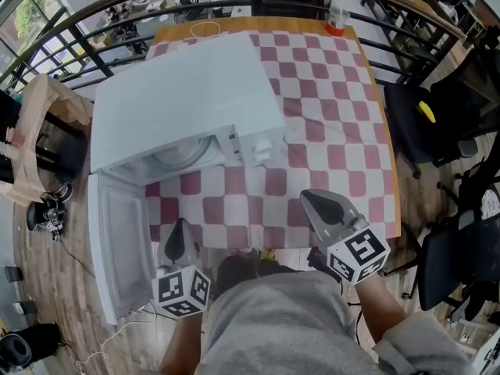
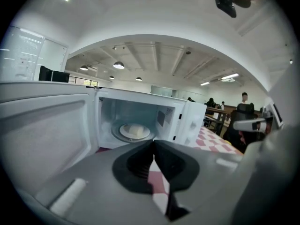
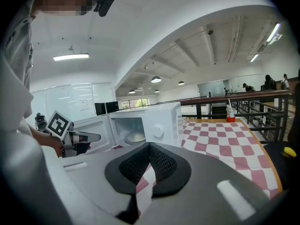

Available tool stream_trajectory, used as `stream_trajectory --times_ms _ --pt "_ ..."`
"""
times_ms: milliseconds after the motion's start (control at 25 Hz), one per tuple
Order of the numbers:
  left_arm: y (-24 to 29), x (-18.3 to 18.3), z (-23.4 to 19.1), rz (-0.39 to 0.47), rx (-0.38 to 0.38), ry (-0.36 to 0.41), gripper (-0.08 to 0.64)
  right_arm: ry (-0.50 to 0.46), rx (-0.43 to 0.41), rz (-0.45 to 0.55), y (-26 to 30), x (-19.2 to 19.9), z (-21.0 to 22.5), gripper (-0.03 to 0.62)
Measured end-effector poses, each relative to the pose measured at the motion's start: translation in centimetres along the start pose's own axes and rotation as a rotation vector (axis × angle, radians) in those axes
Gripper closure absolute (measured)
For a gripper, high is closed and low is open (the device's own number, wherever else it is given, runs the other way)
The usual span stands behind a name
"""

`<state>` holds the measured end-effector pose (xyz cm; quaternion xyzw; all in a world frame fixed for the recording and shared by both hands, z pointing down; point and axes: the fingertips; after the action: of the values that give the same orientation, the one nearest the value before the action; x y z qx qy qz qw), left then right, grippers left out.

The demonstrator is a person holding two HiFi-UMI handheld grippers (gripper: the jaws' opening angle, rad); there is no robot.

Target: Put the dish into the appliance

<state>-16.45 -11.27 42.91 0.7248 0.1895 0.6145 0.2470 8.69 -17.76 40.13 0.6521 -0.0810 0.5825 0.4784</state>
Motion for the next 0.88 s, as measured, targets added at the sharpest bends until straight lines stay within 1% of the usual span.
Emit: stream_trajectory --times_ms 200,440,640,760,880 --pt "-1.7 0.2 0.3 0.009 0.037 -0.002 0.549 -0.015 -0.020 0.011 -0.6 -0.3 -2.7 0.595" --pt "-5.9 1.2 -0.6 0.035 0.071 -0.024 0.549 -0.038 -0.031 0.016 -2.1 -0.5 -7.0 0.595" --pt "-11.9 3.5 -1.5 0.065 0.067 0.011 0.549 -0.054 -0.041 0.005 -4.8 0.6 -12.0 0.595" --pt "-15.5 5.5 -1.8 0.083 0.065 0.040 0.549 -0.058 -0.032 0.010 -6.7 1.8 -15.1 0.595" --pt "-19.1 7.9 -2.1 0.090 0.059 0.038 0.549 -0.075 -0.027 0.005 -8.8 3.5 -18.2 0.595"
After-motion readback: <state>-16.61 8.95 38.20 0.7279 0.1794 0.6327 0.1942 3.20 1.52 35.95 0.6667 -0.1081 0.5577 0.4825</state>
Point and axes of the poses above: the fingertips, and each gripper's own axes: y forward along the fingers, z to its right, x out of its underside, and after that the axes turned 14 degrees about -z, right-handed
